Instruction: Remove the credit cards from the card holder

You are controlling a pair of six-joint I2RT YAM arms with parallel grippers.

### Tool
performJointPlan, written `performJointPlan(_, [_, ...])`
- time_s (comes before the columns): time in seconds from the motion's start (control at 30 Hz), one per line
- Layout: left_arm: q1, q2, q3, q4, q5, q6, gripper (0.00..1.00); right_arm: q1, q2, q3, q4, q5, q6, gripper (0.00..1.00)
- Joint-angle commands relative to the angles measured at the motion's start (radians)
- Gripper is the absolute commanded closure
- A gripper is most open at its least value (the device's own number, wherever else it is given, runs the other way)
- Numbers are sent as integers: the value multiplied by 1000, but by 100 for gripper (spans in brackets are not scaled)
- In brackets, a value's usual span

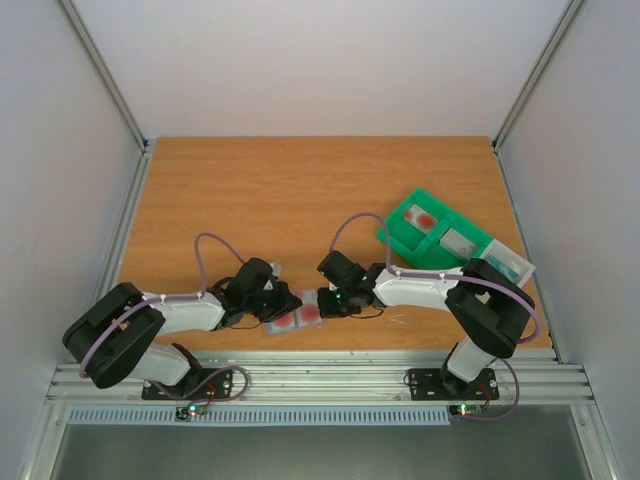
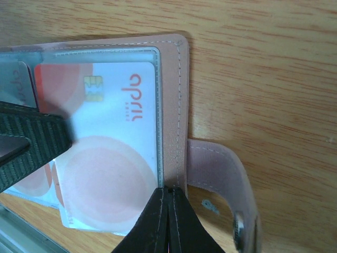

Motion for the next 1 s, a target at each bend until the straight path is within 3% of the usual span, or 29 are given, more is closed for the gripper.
performJointPlan(0.0, [-11, -37, -11, -68, -48, 5, 93, 8, 4, -15, -37, 26, 7, 99])
performJointPlan(0.37, [-11, -41, -56, 72, 0, -38, 90, 8, 6, -19, -32, 22, 8, 99])
performJointPlan(0.5, [-10, -34, -84, 147, 9, -63, 99, 7, 4, -25, -31, 25, 9, 99])
performJointPlan(0.6, [-11, -32, -95, 176, 14, -73, 100, 8, 2, -29, -28, 25, 10, 99])
performJointPlan(0.97, [-10, -91, -94, 117, -9, -66, 99, 8, -1, -35, -30, 31, 11, 99])
